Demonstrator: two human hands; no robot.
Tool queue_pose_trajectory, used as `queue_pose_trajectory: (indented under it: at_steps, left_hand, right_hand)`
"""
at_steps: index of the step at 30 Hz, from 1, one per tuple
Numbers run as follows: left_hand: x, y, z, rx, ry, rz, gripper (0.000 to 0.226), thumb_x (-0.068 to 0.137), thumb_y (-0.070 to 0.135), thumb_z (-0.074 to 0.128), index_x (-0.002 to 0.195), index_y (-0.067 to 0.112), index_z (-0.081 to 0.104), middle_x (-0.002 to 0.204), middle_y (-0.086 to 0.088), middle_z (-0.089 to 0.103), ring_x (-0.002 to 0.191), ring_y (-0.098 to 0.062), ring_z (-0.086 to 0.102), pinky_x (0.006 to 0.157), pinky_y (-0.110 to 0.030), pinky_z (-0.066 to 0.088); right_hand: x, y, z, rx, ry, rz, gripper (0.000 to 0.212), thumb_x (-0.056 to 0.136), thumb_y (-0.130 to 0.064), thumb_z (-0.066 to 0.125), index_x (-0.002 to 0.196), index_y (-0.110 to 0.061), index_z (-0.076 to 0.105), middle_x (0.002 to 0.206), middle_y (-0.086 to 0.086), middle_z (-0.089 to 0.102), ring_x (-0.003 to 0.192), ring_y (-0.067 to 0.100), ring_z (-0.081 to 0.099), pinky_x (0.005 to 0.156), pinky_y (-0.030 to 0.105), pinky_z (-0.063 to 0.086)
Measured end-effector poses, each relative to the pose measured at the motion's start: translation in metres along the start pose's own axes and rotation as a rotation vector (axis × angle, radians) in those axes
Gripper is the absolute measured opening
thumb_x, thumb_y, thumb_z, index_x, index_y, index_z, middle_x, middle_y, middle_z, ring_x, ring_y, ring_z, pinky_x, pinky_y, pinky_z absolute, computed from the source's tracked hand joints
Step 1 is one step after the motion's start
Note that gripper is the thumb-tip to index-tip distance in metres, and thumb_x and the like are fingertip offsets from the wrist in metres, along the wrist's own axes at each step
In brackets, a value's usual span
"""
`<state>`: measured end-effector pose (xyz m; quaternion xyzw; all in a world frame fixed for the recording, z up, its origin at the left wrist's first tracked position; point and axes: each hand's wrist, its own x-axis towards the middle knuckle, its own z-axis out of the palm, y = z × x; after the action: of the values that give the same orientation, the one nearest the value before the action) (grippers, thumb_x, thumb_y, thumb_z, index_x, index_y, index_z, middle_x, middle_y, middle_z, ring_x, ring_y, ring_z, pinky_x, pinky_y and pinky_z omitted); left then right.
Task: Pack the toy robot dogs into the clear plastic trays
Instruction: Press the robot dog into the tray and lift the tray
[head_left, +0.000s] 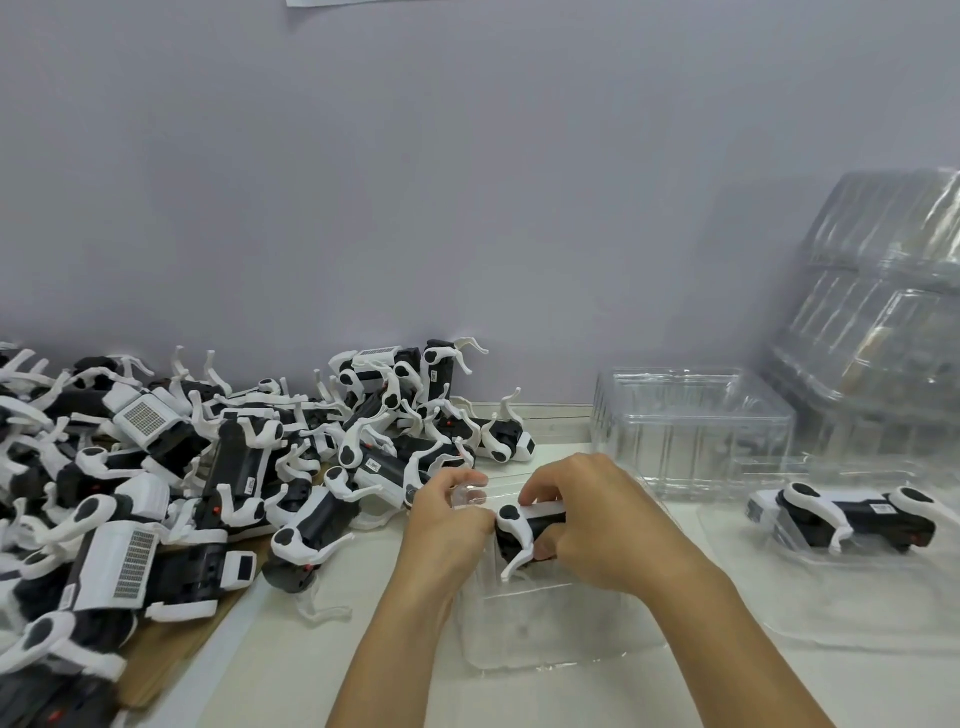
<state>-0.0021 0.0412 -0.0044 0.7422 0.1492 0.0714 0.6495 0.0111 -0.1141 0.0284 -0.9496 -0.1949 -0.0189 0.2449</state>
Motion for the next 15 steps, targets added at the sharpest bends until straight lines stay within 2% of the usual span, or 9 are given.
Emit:
queue_pose_trajectory:
  at_steps: [3, 5, 9, 12, 15]
  left_hand:
    - [-0.002, 0.002, 0.0, 0.065, -0.003, 0.02, 0.035, 0.08, -0.007, 0.062, 0.099, 0.023, 0.062, 0.105, 0.001, 0.063, 0.086, -0.006, 0.059, 0.049, -0.002, 0.038]
    - [-0.005, 0.005, -0.002, 0.108, -0.027, 0.041, 0.034, 0.083, -0.004, 0.06, 0.1, 0.025, 0.06, 0.107, 0.004, 0.061, 0.089, -0.004, 0.058, 0.053, -0.006, 0.041]
    - [-0.008, 0.013, -0.009, 0.21, -0.084, 0.143, 0.025, 0.086, 0.008, 0.06, 0.095, 0.031, 0.054, 0.113, 0.011, 0.056, 0.1, -0.004, 0.054, 0.068, -0.019, 0.038]
    - [-0.009, 0.018, -0.012, 0.326, -0.179, 0.198, 0.01, 0.086, 0.025, 0.069, 0.088, 0.032, 0.062, 0.117, 0.012, 0.06, 0.111, -0.006, 0.052, 0.082, -0.022, 0.037]
    - [-0.008, 0.018, -0.015, 0.384, -0.252, 0.19, 0.008, 0.085, 0.032, 0.076, 0.088, 0.03, 0.068, 0.13, 0.01, 0.059, 0.128, -0.013, 0.05, 0.099, -0.028, 0.035]
  right_hand:
    - [0.0, -0.001, 0.0, -0.004, -0.004, 0.011, 0.042, 0.07, -0.023, 0.083, 0.108, -0.034, 0.07, 0.099, -0.008, 0.064, 0.088, 0.015, 0.061, 0.076, 0.031, 0.053]
    - [-0.001, -0.001, -0.001, 0.009, 0.001, 0.019, 0.042, 0.069, -0.023, 0.083, 0.107, -0.034, 0.071, 0.098, -0.01, 0.065, 0.087, 0.014, 0.062, 0.076, 0.031, 0.054]
    - [-0.002, -0.001, -0.002, 0.037, 0.004, 0.028, 0.041, 0.068, -0.023, 0.084, 0.105, -0.034, 0.072, 0.097, -0.012, 0.066, 0.087, 0.011, 0.063, 0.077, 0.031, 0.055]
    - [-0.003, -0.001, -0.003, 0.059, -0.007, 0.039, 0.037, 0.067, -0.021, 0.083, 0.1, -0.035, 0.073, 0.091, -0.012, 0.068, 0.083, 0.011, 0.065, 0.075, 0.032, 0.057]
    - [-0.003, -0.003, -0.005, 0.067, -0.02, 0.042, 0.033, 0.066, -0.018, 0.08, 0.094, -0.035, 0.074, 0.084, -0.012, 0.069, 0.077, 0.012, 0.066, 0.07, 0.033, 0.057]
